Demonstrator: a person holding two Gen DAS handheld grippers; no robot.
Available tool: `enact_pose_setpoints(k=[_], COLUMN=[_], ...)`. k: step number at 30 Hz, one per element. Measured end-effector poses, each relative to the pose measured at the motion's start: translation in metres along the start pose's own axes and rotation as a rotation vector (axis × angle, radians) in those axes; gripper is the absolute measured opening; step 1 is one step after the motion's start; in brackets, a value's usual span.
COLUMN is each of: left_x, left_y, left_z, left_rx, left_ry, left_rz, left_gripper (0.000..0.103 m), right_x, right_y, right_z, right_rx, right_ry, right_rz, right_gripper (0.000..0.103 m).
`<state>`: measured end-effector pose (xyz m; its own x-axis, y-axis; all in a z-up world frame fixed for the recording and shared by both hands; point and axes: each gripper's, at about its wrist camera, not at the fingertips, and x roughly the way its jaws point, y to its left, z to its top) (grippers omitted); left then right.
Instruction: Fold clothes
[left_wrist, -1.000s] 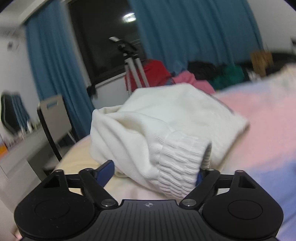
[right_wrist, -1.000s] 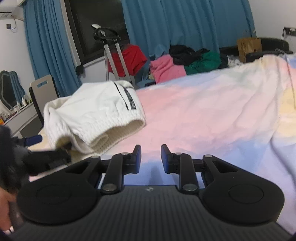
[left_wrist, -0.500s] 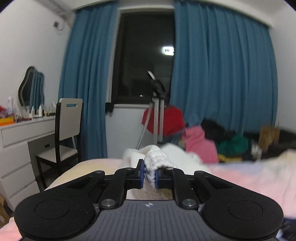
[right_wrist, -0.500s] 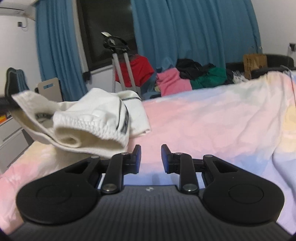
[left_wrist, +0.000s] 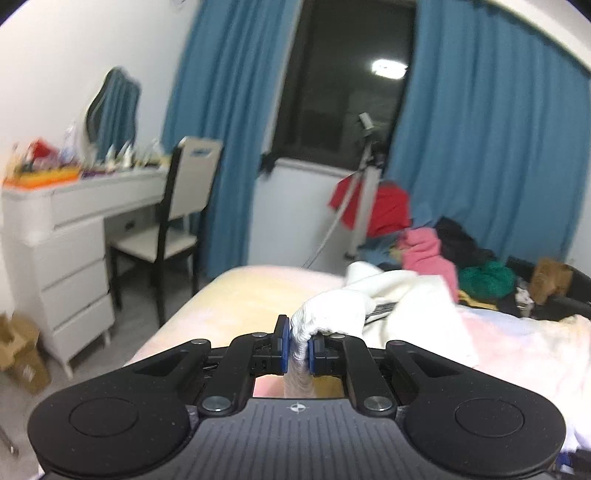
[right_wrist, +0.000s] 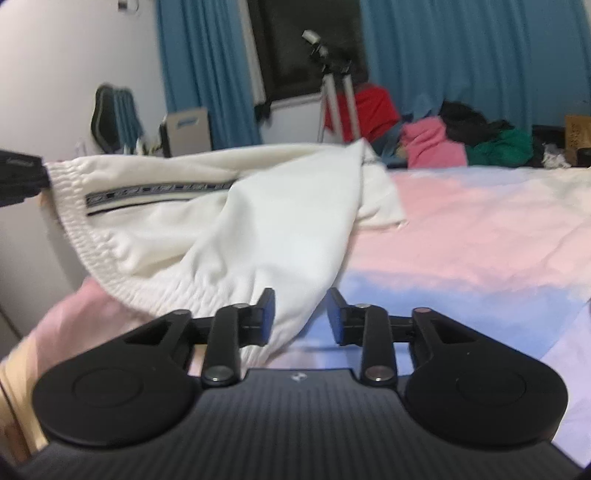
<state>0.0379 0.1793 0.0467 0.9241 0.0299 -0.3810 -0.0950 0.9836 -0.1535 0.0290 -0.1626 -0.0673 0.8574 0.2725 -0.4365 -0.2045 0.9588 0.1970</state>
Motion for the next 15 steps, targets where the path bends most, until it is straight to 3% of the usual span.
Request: enact_pose_setpoints(k=[5,9,15], left_x=[0.016,0.032,0.062], left_y=[0.028,0.041,0.066], left_z=[-0.007,-0.009,-0.006], left_rx=[-0.092,-0.119,-0.212], left_ry=[0.037,0.051,0.094], left_rz=[0.038,0.080,0.109], left_gripper=[0.010,0.010,0.010], right_x=[0.018,0.042,0.070], right_y=[0.017,0.033,0.026], right_z=[-0.012,-0.020,-0.024], right_rx=[-0.058,-0.124,-0.037], right_ry=[0.098,0.169,0.154], right_rz=[0.086,0.102,0.079], right_gripper=[0.050,0.051,0.050])
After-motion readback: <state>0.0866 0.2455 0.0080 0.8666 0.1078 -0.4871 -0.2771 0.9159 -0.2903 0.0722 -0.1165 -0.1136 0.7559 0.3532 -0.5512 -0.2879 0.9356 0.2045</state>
